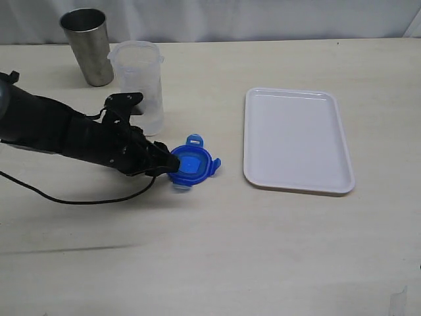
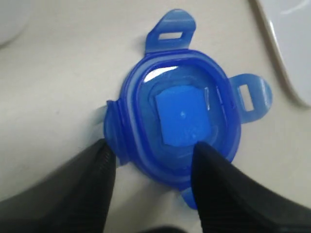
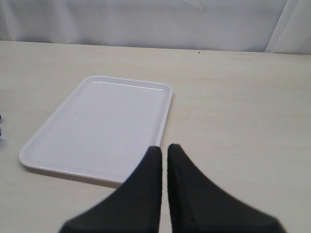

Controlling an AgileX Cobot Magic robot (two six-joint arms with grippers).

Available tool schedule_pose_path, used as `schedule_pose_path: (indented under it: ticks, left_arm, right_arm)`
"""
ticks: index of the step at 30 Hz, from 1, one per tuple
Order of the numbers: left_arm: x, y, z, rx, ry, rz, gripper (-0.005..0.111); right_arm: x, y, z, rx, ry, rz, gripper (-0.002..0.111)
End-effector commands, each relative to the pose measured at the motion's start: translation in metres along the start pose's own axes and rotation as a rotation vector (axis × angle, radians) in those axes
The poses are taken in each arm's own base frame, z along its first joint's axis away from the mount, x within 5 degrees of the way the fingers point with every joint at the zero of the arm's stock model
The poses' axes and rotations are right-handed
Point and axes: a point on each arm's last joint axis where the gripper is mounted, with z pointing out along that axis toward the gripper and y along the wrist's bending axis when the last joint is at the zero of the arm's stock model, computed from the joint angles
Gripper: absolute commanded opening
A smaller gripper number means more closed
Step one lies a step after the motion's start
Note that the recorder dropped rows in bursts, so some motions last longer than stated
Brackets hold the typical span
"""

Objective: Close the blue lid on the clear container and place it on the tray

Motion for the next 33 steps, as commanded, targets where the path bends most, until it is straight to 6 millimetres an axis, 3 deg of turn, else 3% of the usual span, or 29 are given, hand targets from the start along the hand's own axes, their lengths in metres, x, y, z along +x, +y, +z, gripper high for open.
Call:
schedule_pose_path:
  ticks: [1, 6, 23, 33]
  left_arm:
    - [-0.007, 0.000, 0.004, 0.006, -0.014, -0.006, 0.048]
    - [-0.008, 0.008, 0.004, -0.090, -0.013, -0.005, 0.048]
    - [-0.020, 0.002, 0.004, -0.027, -0.046, 0.009, 0.048]
    - [-0.012, 0.007, 0.013, -0.029, -0.015, -0.005, 0.017]
  right_arm:
    - [0.000, 0.000, 0.000, -0.002, -0.013, 0.003, 0.004]
    - [0.000, 0.000, 0.000, -0.002, -0.013, 0.003, 0.004]
    - [0.000, 0.000, 0.000, -0.002, -0.013, 0.003, 0.004]
    - [0.000, 0.000, 0.000, -0.002, -0.013, 0.003, 0.004]
